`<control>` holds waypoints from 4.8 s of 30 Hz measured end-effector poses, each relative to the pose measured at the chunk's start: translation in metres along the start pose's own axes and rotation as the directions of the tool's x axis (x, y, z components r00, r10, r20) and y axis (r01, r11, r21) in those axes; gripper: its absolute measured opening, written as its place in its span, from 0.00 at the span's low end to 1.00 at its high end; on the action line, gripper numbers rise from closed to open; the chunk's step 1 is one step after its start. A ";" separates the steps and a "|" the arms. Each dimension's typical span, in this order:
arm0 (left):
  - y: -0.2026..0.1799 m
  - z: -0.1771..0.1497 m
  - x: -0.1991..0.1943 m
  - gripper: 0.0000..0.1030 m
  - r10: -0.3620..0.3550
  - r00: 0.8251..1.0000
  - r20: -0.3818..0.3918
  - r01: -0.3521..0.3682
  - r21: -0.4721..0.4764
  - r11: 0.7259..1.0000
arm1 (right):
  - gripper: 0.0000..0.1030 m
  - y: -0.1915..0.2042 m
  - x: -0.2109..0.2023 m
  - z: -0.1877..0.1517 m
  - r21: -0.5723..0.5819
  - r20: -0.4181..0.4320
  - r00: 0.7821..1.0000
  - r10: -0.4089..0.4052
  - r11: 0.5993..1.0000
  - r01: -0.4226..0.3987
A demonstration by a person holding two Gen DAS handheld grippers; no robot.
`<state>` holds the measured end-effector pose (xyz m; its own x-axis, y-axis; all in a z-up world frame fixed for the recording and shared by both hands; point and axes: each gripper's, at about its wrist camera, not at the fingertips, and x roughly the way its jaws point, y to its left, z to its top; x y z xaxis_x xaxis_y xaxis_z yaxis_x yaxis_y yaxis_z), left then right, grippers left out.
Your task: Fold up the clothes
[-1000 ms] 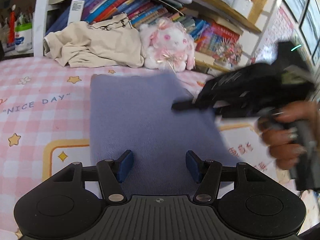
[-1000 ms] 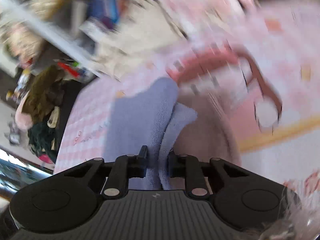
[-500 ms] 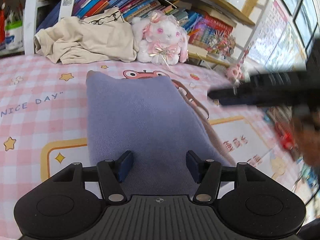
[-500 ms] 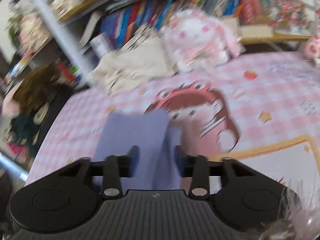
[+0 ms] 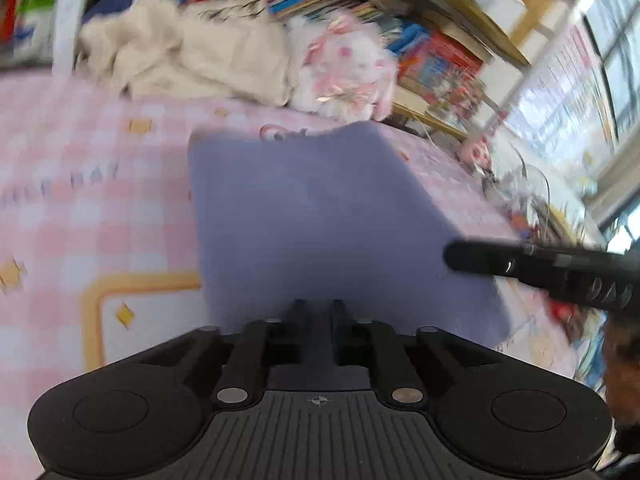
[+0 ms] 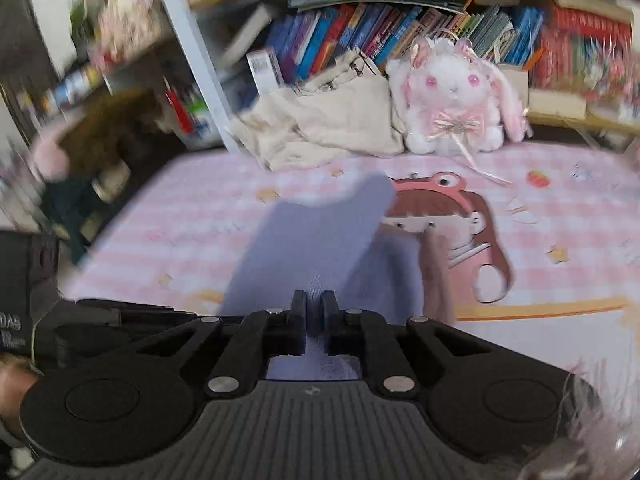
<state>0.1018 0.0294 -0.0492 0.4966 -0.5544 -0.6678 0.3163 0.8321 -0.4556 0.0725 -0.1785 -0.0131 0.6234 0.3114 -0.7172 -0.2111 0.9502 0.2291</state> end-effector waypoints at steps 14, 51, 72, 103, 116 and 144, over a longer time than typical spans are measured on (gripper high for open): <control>-0.031 0.004 -0.006 0.05 0.061 0.997 0.048 -0.068 0.162 0.984 | 0.36 -0.036 0.039 0.021 0.152 -0.034 0.999 0.027 0.988 -0.022; 0.043 0.014 0.021 0.66 -0.015 0.998 -0.067 -0.004 -0.273 0.962 | 0.38 -0.102 0.044 0.000 0.422 -0.154 0.973 0.169 0.902 -0.090; 0.009 -0.022 -0.021 0.61 0.004 0.987 -0.159 -0.032 -0.176 0.984 | 0.66 -0.114 -0.023 -0.067 0.572 -0.132 0.961 0.242 0.811 -0.125; 0.016 -0.037 -0.013 0.61 -0.042 0.982 -0.183 -0.008 -0.266 0.964 | 0.59 -0.065 -0.018 -0.065 0.273 -0.187 0.977 0.106 0.961 -0.052; 0.031 -0.038 -0.007 0.52 -0.134 0.983 -0.129 0.083 -0.343 0.936 | 0.46 -0.071 -0.005 -0.067 0.349 -0.187 0.965 0.185 0.930 -0.111; -0.017 -0.005 -0.015 0.41 -0.002 0.998 -0.064 -0.005 -0.103 0.995 | 0.31 -0.027 -0.036 -0.045 -0.081 -0.030 0.999 0.022 0.996 -0.025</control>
<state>0.0853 0.0232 -0.0345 0.4435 -0.5556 -0.7033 0.2285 0.8289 -0.5106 0.0221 -0.2161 -0.0229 0.5954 0.3323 -0.7315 -0.2870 0.9384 0.1926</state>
